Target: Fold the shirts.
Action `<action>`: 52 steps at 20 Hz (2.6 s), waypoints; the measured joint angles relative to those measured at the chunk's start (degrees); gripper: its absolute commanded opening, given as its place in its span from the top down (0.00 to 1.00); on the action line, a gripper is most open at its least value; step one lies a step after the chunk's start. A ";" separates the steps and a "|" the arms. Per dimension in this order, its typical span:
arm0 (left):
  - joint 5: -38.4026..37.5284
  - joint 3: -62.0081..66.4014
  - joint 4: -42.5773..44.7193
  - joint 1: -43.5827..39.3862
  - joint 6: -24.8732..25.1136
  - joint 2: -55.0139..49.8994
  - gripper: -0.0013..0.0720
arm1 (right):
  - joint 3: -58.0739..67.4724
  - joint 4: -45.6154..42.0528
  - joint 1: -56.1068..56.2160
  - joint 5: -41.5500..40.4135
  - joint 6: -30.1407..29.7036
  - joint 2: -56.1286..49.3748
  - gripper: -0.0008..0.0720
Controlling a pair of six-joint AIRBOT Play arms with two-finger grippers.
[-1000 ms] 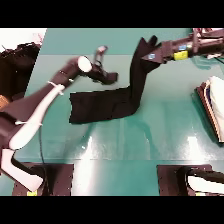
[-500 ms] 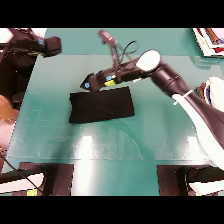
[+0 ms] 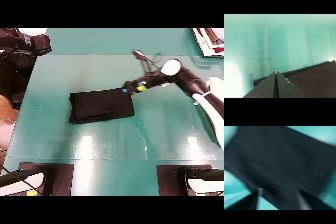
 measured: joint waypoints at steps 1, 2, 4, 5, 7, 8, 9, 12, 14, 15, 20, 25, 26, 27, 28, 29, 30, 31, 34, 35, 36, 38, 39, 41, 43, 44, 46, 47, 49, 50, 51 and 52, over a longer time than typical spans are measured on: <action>0.00 0.00 -0.04 0.00 0.02 0.04 0.95 | -2.71 0.44 -2.93 0.61 0.15 -0.02 0.04; 0.00 0.00 -0.22 -0.02 0.07 0.09 0.95 | -4.68 1.75 -5.51 1.05 0.37 -0.55 0.04; 0.00 0.00 -0.28 -0.02 0.13 0.09 0.95 | -6.75 4.72 -9.16 1.90 0.39 -3.21 0.13; 0.00 0.00 -0.28 0.04 0.15 0.09 0.95 | -6.78 6.62 -10.05 3.04 0.09 -5.09 0.14; 0.02 0.00 -0.39 0.02 0.17 0.07 0.95 | -5.35 10.08 -10.32 4.35 -0.33 -9.25 0.21; 0.02 0.00 -0.39 0.02 0.17 0.09 0.95 | -3.91 12.13 -9.75 4.85 -0.39 -11.43 0.20; 0.04 0.00 -0.42 0.02 0.17 0.07 0.95 | -2.34 14.05 -8.92 5.60 -0.46 -13.51 0.21; 0.02 0.00 -0.44 0.04 0.17 0.07 0.95 | 3.32 16.26 -5.35 7.32 -0.61 -18.95 0.41; -0.04 0.00 -0.90 0.02 0.17 0.07 0.95 | 7.08 16.33 -2.71 7.52 -0.72 -21.46 0.76; -0.13 0.00 -1.33 0.02 0.17 0.07 0.95 | 8.81 16.06 -1.40 7.41 -0.76 -22.36 0.95; -0.70 0.00 -3.30 -1.64 0.17 0.07 0.95 | 16.72 16.13 0.63 7.34 -1.40 -22.91 0.96; -1.01 0.00 -3.89 -8.63 0.17 -0.09 0.95 | 21.88 9.27 -9.79 5.97 1.97 -16.22 0.96; -0.52 0.00 -3.93 -10.27 0.17 -0.11 0.95 | 22.34 8.17 -13.51 5.81 2.27 -14.27 0.96; 0.33 0.00 -3.93 -12.04 0.17 -0.13 0.95 | 22.69 7.50 -17.27 5.70 2.56 -12.41 0.96; 1.25 0.00 -4.00 -13.77 0.17 -0.13 0.95 | 22.99 7.02 -21.57 5.44 2.73 -10.45 0.96; 2.19 0.00 -4.11 -15.30 0.17 -0.13 0.95 | 23.12 6.64 -25.68 5.35 2.95 -8.81 0.96; 3.26 0.00 -4.13 -16.85 0.15 -0.13 0.95 | 23.26 6.29 -30.21 5.29 3.26 -7.30 0.96; 4.33 0.00 -4.11 -18.10 0.15 -0.13 0.95 | 23.34 6.14 -34.36 5.16 3.32 -6.10 0.96; 7.23 0.00 -4.11 -21.05 0.15 -0.13 0.95 | 23.52 5.86 -46.16 4.90 3.56 -3.93 0.96; 7.93 0.00 -4.15 -21.55 0.15 -0.13 0.95 | 23.52 5.88 -49.79 4.87 3.61 -3.63 0.96; 8.50 0.00 -4.22 -21.92 0.15 -0.13 0.95 | 23.56 5.90 -52.98 4.79 3.72 -3.41 0.96; 9.33 0.00 -4.26 -22.40 0.11 -0.13 0.95 | 23.56 7.06 -57.94 4.79 3.80 -3.52 0.96; 9.64 0.00 -4.31 -22.60 0.09 -0.17 0.95 | 23.56 8.52 -59.82 4.79 3.80 -3.65 0.96; 10.12 -0.02 -4.35 -22.80 0.09 -0.20 0.95 | 23.69 11.65 -62.64 4.35 3.91 -3.67 0.96; 10.34 -0.09 -4.37 -22.86 0.04 -0.26 0.95 | 25.18 13.90 -64.28 4.02 3.96 -3.63 0.96; 10.43 -0.09 -4.39 -22.91 0.02 -0.24 0.95 | 26.75 14.84 -64.74 4.04 3.98 -3.50 0.96; 10.51 -0.13 -4.50 -22.97 0.02 -0.24 0.95 | 30.93 16.22 -65.31 5.22 3.96 -3.34 0.96; 10.54 -0.13 -4.50 -22.97 0.00 -0.24 0.95 | 33.38 16.33 -65.55 6.32 3.96 -3.32 0.96; 10.58 -0.13 -4.50 -22.97 0.00 -0.24 0.95 | 37.66 16.90 -66.14 9.11 3.98 -3.04 0.96; 10.62 -0.13 -4.50 -22.97 0.00 -0.24 0.95 | 38.75 17.18 -66.51 10.69 4.22 -2.62 0.96; 10.62 -0.13 -4.50 -22.97 -0.02 -0.24 0.95 | 38.99 17.05 -67.04 12.22 4.57 -1.84 0.96; 10.62 -0.13 -4.50 -22.97 -0.02 -0.24 0.95 | 38.45 16.37 -67.63 13.38 4.81 -0.79 0.96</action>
